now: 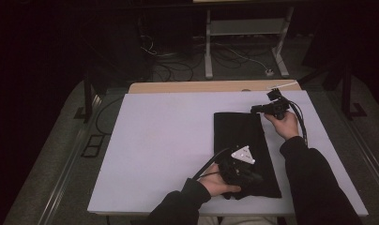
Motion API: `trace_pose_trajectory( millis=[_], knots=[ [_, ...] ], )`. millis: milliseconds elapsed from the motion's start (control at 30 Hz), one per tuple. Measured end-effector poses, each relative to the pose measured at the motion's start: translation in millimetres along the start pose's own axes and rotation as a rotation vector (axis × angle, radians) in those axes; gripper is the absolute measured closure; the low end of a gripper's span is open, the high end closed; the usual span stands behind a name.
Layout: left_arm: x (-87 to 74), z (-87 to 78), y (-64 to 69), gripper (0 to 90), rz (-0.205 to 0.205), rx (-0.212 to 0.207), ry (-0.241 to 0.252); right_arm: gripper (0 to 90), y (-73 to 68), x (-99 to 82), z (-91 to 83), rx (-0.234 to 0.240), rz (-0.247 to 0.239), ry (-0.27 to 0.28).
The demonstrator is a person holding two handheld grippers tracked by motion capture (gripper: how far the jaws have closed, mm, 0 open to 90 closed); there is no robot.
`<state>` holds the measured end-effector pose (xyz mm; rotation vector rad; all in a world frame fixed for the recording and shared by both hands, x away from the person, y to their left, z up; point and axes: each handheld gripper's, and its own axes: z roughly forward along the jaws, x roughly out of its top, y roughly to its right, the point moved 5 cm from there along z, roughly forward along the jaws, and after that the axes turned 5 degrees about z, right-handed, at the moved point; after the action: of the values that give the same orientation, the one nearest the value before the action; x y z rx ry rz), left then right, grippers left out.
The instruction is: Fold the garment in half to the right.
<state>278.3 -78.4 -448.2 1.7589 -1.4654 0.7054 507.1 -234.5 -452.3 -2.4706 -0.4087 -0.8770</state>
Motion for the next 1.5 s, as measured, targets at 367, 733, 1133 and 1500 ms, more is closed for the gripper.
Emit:
trace_pose_trajectory(
  millis=[367, 733, 1133, 1500],
  knots=[
    [3.4, 8.2, 0.8, 84.9, -0.004, -0.004, -0.011, 78.8, 13.2, -10.4, -1.8, 0.012, 0.050, 0.002],
    [10.9, 16.7, 3.9, 85.3, 0.011, -0.007, -0.016, 26.7, 12.6, -16.5, -24.6, 0.013, 0.049, 0.037],
    [21.7, 24.6, 6.2, 85.4, 0.015, -0.009, -0.036, 0.0, -0.6, -26.1, -62.0, -0.018, -0.005, 0.114],
    [27.0, 36.3, 5.8, 85.4, 0.042, -0.011, -0.099, 0.0, -2.7, -55.8, -85.3, -0.020, -0.013, 0.114]
  ],
)
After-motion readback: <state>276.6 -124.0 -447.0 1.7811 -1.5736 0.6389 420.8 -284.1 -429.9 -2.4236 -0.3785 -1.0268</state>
